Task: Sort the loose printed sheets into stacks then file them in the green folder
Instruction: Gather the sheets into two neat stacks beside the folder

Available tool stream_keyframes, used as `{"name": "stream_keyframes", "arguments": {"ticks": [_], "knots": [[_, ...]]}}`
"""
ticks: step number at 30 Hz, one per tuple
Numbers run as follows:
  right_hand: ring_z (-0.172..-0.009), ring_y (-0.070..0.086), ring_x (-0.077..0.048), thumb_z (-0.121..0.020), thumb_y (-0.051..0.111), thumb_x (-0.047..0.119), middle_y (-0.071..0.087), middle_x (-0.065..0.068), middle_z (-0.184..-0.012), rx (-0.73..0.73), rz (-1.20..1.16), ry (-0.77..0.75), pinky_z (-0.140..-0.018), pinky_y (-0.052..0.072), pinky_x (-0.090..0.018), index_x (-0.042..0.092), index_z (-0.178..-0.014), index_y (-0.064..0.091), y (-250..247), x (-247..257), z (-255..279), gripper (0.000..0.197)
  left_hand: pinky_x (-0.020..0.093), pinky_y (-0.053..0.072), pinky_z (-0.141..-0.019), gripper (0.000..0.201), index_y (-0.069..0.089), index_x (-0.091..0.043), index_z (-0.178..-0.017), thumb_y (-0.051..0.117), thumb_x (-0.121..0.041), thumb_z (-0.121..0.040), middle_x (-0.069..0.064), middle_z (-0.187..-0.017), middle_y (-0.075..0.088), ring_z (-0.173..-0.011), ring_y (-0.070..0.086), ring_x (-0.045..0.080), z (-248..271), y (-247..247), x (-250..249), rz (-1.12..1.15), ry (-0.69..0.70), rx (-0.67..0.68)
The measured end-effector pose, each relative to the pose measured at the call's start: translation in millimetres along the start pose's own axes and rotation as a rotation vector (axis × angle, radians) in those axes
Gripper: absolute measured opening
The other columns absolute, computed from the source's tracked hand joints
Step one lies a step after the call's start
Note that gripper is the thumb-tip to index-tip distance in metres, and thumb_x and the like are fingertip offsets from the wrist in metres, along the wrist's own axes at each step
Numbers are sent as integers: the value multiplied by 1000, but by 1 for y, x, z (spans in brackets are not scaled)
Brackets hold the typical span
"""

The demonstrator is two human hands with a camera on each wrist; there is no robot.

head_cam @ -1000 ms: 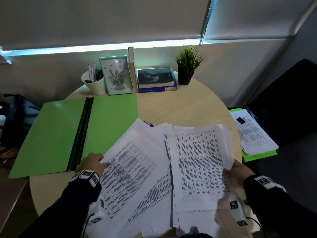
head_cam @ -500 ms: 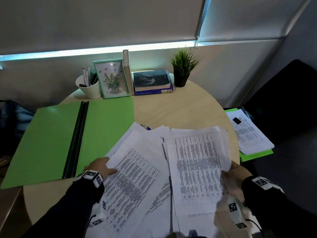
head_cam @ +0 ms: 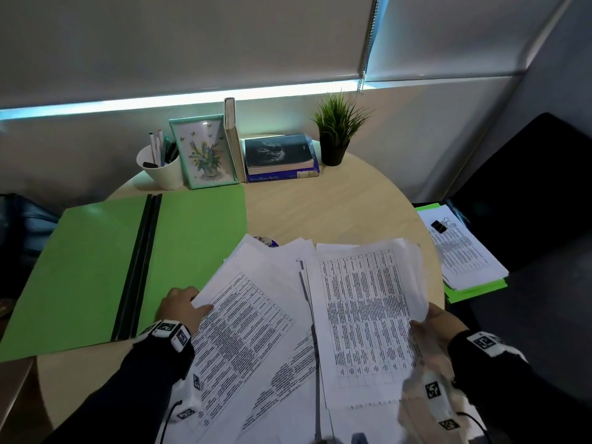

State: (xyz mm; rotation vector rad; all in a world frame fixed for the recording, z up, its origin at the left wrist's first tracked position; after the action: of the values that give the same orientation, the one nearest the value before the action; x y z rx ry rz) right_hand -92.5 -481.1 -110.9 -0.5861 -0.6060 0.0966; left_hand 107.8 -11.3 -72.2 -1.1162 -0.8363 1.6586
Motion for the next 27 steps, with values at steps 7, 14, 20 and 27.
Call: {"name": "stream_keyframes", "arguments": {"ticks": [7, 14, 20, 27], "knots": [[-94, 60, -27, -89, 55, 5, 64, -10, -98, -22, -24, -15, -89, 47, -33, 17, -116, 55, 0, -2, 0, 29, 37, 46, -93, 53, 58, -12, -122, 70, -41, -79, 16, -125, 48, -109, 50, 32, 7, 3, -1, -51, -6, 24], [-95, 59, -28, -89, 57, 14, 64, -7, -99, -45, 57, -44, -90, 48, -33, 17, -125, 53, -1, 0, 2, 36, 35, 42, -99, 58, 51, -4, -130, 72, -26, -80, 19, -131, 40, -112, 52, 32, 23, 12, -6, 104, 2, 105], [-84, 58, -22, -90, 55, 11, 63, -2, -89, -41, 8, -42, -81, 46, -28, 19, -121, 54, 1, 0, 6, 32, 34, 37, -103, 55, 48, -4, -134, 66, -26, -86, 12, -139, 49, -125, 48, 29, 31, 7, -8, 227, -6, 94], [-104, 60, -31, -87, 58, 11, 67, -10, -106, -26, 4, -24, -98, 46, -40, 15, -122, 54, 2, -2, 0, 36, 45, 40, -106, 52, 52, -10, -131, 64, -34, -86, 13, -137, 53, -122, 51, 33, 35, -1, 5, 370, -103, 30]]}}
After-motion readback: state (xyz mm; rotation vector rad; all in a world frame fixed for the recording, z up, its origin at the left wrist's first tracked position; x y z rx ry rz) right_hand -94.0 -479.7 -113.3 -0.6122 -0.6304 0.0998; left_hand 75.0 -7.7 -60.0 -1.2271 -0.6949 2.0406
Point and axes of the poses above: each hand's wrist, its own z-axis away from the middle knuckle, its own y-axis out of the palm, x = y × z, the point moved 7 cm from there along -z, towards the middle knuckle
